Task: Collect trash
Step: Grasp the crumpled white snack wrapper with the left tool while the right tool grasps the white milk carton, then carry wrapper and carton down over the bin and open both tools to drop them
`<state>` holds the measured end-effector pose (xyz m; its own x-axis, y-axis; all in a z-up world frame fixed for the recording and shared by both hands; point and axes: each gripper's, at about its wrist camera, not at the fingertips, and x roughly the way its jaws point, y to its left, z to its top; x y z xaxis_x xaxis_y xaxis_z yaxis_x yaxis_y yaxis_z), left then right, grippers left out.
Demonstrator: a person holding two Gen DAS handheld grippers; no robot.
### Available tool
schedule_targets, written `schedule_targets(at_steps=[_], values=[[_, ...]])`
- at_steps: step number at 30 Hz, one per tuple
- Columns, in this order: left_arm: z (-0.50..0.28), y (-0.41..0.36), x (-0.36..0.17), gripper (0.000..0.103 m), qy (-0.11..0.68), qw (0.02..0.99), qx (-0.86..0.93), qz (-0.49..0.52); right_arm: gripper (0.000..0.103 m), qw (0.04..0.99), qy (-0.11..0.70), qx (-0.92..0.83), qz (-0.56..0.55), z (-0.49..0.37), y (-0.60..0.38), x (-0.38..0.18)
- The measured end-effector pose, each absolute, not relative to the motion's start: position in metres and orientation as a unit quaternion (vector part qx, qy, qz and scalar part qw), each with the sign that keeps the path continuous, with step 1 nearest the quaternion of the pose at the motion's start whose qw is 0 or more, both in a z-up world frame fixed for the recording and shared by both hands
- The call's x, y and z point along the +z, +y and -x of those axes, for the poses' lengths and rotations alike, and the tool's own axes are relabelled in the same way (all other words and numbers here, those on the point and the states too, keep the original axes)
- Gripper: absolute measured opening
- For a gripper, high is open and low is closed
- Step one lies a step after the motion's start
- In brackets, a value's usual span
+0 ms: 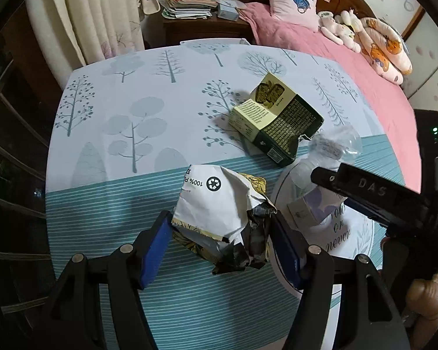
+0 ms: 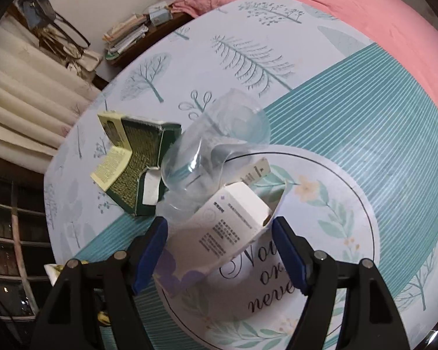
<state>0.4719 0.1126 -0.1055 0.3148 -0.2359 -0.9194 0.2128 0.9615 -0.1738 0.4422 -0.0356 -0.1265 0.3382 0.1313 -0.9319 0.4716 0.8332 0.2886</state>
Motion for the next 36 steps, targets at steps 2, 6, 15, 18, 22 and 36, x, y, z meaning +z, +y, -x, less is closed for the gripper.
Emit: schedule_targets(at_steps=[2,6,15,18,22,36], values=[[-0.472,0.115,-0.105,0.066,0.569,0.811,-0.137,0.012,0.074,0.774,0.57,-0.104,-0.255,-0.442,-0.033,-0.127],[-0.47,0.119,-0.103,0.066,0.568,0.812,-0.138,0.018,0.069,0.772,0.574,-0.086,-0.259,-0.43,-0.033,-0.128],[-0.446,0.115,-0.09,0.066,0.559,0.814,-0.155,0.013,0.042,0.765,0.586,-0.027,-0.268,-0.39,-0.038,-0.123],[-0.433,0.111,-0.085,0.066,0.558,0.813,-0.165,0.01,0.041,0.76,0.585,-0.003,-0.284,-0.373,-0.043,-0.122],[-0.411,0.104,-0.076,0.066,0.556,0.812,-0.175,0.007,0.04,0.767,0.571,0.03,-0.293,-0.347,-0.05,-0.111],[-0.299,0.051,-0.022,0.066,0.525,0.83,-0.188,0.008,0.04,0.821,0.498,0.126,-0.247,-0.239,-0.105,-0.037]])
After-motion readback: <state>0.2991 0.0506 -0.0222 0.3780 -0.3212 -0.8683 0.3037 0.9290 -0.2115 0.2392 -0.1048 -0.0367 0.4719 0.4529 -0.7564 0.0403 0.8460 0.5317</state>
